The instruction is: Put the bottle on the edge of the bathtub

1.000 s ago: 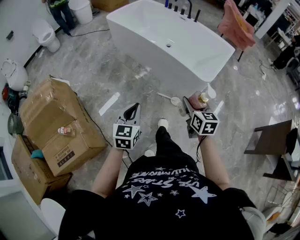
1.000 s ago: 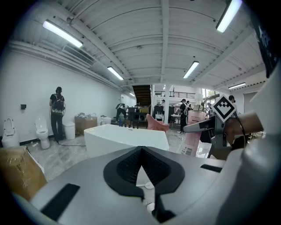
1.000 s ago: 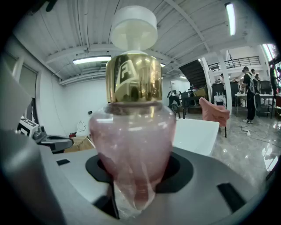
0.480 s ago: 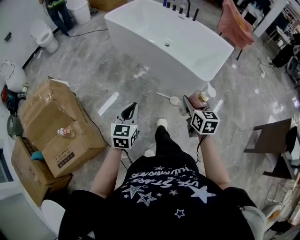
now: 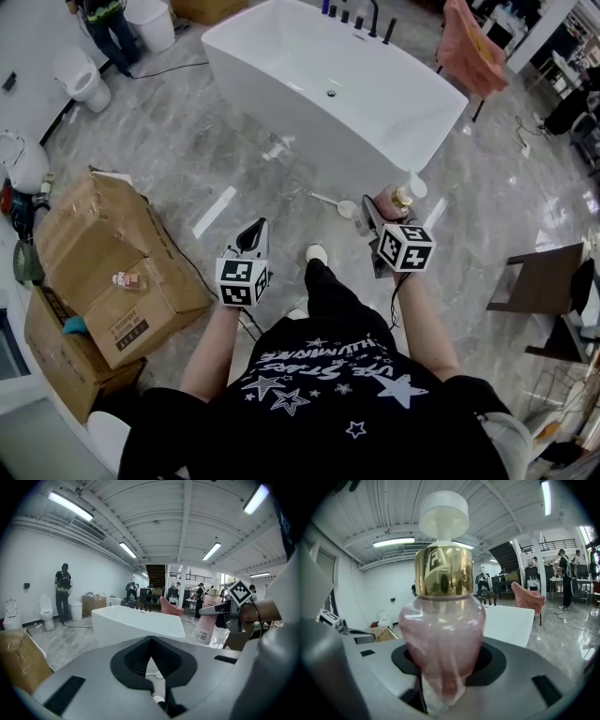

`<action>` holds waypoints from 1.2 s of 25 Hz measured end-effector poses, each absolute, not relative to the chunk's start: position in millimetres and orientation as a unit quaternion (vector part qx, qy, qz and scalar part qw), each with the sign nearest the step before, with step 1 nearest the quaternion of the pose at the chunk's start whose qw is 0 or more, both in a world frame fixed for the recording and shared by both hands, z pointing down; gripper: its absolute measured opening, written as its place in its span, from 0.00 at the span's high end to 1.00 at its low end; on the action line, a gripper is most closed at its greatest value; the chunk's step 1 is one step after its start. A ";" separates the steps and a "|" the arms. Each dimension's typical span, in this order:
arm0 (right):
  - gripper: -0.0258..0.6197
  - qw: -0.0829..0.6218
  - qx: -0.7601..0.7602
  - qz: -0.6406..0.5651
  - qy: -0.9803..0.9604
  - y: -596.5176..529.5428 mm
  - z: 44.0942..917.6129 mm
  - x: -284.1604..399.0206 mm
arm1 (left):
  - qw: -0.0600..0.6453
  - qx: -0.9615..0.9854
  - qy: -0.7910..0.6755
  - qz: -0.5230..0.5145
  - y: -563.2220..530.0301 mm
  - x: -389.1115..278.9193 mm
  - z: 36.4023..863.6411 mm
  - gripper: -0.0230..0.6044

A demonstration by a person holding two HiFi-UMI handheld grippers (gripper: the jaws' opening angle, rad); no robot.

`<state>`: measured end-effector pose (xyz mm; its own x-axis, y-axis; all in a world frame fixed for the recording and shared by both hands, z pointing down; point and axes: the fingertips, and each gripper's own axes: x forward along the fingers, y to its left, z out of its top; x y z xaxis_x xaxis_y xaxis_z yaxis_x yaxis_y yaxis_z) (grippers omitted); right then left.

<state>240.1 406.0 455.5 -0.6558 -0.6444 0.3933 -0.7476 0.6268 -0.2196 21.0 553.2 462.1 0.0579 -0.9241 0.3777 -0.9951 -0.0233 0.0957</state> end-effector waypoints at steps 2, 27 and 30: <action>0.61 0.139 0.393 0.186 -0.890 385.9 459.1 237.2 | 0.165 0.710 -0.676 0.105 528.3 15.3 459.9 0.94; 0.61 0.125 0.436 0.228 -0.862 109.5 488.6 244.2 | 0.174 0.733 -0.644 0.136 231.7 3.3 449.5 0.94; 0.61 0.128 0.444 0.231 -0.856 94.2 493.1 235.6 | 0.180 0.735 -0.639 0.137 212.3 -13.3 456.4 0.94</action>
